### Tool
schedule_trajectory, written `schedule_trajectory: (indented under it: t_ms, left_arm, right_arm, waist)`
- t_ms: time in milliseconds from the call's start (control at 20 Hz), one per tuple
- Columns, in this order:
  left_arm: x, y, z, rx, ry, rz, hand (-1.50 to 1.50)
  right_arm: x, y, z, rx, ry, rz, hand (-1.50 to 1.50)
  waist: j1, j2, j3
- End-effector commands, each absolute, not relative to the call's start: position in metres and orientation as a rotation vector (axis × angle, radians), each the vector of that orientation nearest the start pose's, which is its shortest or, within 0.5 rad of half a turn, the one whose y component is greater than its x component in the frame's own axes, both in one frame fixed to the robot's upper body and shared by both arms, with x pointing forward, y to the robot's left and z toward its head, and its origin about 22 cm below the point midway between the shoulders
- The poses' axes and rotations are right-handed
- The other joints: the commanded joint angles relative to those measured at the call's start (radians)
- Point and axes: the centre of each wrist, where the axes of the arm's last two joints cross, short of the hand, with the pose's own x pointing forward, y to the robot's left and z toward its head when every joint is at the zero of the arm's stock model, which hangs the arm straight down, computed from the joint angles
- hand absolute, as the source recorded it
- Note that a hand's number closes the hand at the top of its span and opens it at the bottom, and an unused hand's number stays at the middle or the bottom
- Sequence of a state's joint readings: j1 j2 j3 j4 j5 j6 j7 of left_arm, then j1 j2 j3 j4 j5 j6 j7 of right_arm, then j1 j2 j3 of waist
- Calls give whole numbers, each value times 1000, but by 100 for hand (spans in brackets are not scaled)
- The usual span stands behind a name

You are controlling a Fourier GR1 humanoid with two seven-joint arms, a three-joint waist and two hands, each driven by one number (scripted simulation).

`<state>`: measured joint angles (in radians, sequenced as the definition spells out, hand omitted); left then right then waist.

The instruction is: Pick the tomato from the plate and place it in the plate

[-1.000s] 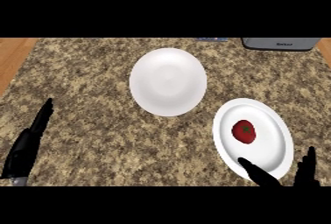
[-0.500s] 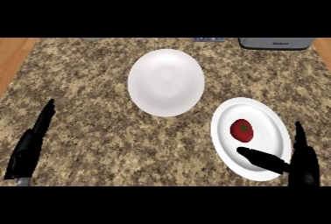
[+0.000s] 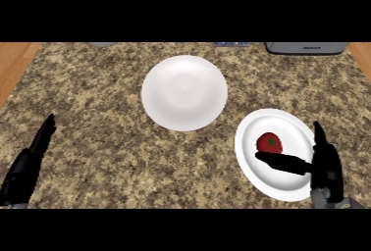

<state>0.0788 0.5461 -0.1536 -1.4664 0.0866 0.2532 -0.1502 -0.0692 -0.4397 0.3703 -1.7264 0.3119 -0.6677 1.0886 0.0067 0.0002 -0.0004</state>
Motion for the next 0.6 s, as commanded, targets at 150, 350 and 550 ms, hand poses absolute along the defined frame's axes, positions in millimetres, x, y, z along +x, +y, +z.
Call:
schedule_trajectory:
  t_ms: [150, 350, 550]
  left_arm:
    - [217, 329, -1, 468, -1511, -293, 0]
    - [218, 331, 12, 479, -1505, -290, 0]
    - [219, 339, 15, 483, -1501, -300, 0]
  right_arm:
    - [243, -213, 37, -636, -805, -6, -150]
    - [246, -215, 18, -619, -791, -20, -150]
    - [248, -224, 2, -631, -799, -36, -150]
  waist:
    - [-4, -1, 0]
    - [-3, -1, 1]
    - [-4, -1, 1]
